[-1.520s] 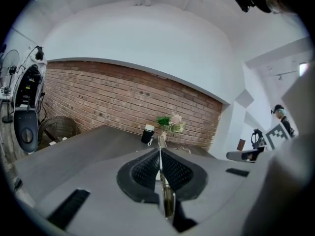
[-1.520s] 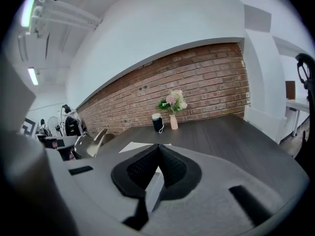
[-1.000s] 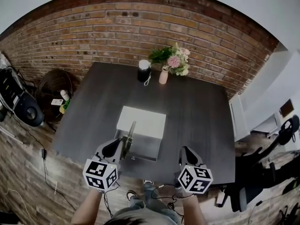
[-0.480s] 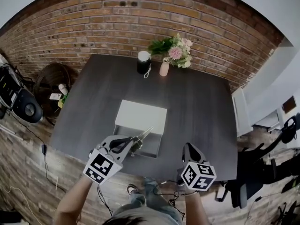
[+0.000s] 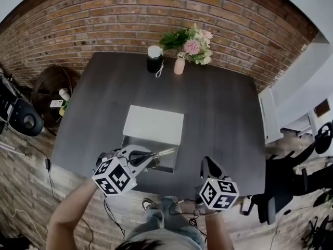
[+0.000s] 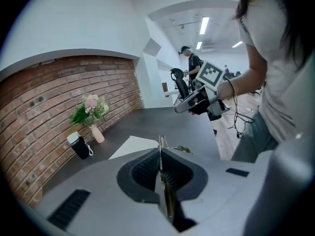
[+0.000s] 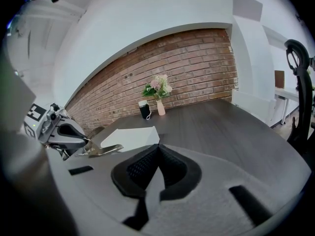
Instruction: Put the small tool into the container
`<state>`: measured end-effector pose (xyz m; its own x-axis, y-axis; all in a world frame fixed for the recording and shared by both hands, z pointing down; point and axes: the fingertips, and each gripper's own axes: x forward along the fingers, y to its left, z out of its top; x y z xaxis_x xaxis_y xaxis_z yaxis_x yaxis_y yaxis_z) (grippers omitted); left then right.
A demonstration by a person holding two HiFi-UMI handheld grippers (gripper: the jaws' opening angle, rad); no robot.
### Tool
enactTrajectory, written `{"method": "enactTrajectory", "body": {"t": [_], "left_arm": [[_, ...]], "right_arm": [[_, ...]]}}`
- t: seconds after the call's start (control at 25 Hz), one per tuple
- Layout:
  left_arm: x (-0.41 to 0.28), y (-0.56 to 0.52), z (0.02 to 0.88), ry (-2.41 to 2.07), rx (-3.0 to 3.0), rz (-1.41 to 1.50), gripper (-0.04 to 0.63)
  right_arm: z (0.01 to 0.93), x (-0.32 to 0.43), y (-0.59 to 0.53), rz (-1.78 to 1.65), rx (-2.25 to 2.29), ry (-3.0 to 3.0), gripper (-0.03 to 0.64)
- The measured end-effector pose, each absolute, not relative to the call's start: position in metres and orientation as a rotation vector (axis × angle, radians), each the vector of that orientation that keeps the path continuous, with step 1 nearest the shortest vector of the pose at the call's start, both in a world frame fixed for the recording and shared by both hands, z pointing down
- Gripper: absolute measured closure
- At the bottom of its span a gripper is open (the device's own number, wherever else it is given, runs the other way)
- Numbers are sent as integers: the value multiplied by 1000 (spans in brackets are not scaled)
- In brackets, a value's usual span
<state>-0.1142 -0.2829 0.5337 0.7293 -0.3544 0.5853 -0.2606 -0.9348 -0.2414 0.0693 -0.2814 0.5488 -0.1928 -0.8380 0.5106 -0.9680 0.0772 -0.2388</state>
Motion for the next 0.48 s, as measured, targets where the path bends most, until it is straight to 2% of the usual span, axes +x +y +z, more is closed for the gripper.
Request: {"method": "enactTrajectory", "body": {"t": [0.48], "left_arm": [[-108, -294, 567, 233, -2672, -1125, 588]], "right_arm": [[569, 72, -295, 850, 1833, -2069, 615]]}}
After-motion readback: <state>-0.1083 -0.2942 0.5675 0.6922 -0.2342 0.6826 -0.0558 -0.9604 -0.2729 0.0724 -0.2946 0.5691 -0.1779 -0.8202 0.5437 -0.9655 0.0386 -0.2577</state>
